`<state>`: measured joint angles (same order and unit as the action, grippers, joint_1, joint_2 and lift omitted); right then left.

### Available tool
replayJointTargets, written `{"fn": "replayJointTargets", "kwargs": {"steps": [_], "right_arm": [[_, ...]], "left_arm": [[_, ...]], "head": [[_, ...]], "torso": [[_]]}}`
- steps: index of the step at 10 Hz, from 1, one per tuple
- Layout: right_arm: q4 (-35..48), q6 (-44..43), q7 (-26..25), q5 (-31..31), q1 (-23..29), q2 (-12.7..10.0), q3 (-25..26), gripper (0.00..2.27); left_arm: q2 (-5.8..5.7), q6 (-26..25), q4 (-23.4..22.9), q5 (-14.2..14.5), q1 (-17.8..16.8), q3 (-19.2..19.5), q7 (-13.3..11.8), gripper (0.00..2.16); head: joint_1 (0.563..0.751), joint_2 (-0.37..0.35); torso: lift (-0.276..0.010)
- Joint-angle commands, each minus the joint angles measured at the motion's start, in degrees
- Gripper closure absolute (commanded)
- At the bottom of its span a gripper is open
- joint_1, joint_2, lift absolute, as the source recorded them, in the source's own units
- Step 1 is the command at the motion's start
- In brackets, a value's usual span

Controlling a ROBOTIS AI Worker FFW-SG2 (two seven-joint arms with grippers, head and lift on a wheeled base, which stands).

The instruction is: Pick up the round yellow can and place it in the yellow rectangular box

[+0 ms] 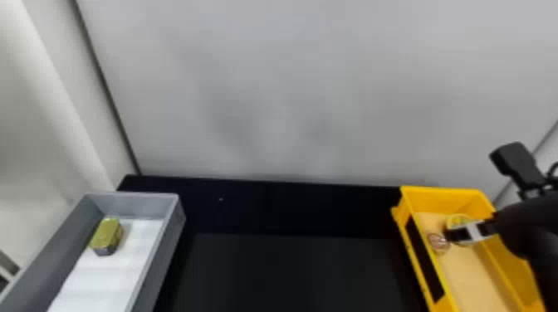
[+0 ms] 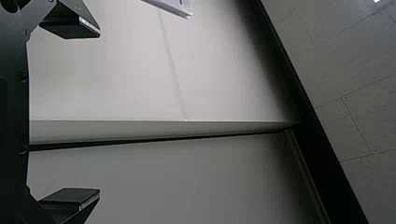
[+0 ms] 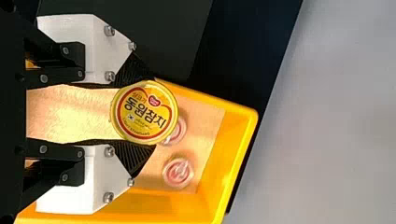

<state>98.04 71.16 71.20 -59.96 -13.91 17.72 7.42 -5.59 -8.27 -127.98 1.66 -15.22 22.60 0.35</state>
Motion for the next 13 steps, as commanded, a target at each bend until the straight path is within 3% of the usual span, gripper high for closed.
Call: {"fn": "replayJointTargets", "kwargs": {"steps": [1,3,5,8,11,13], "right_arm": [[-0.48,-0.28,-3.49,0.25,1.34,-1.1,5.23,0.76],[-2.77,-1.6,-9.56,4.91,1.69,-2.95,10.94,0.76],[-7.07,-4.06,-15.72,10.19,1.6,-3.21,13.93,0.76],[-15.33,-8.46,-28.29,32.61,1.78,-2.69,18.59,0.76],[-21.22,-11.27,-42.01,53.27,3.8,-1.9,19.21,0.76],[-22.28,-11.62,-46.84,58.11,4.94,-1.63,19.03,0.76]], "left_arm": [[-0.04,0.0,0.01,-0.08,-0.07,-0.09,0.0,0.08],[-0.04,0.09,0.01,-0.08,-0.07,-0.09,0.0,0.08],[-0.04,0.18,0.01,-0.16,-0.16,-0.18,0.0,0.08],[-0.04,0.35,-0.34,-0.08,-0.16,0.0,0.0,0.08],[-0.04,0.35,-0.61,-0.16,0.01,0.26,0.0,0.08],[-0.04,0.35,-0.87,-0.08,0.01,0.43,0.0,0.07]], "head": [[0.655,-0.043],[0.655,-0.043],[0.655,-0.043],[0.655,-0.043],[0.655,-0.043],[0.655,-0.043]], "torso": [[-0.009],[-0.009],[-0.009],[-0.009],[-0.009],[-0.009]]}}
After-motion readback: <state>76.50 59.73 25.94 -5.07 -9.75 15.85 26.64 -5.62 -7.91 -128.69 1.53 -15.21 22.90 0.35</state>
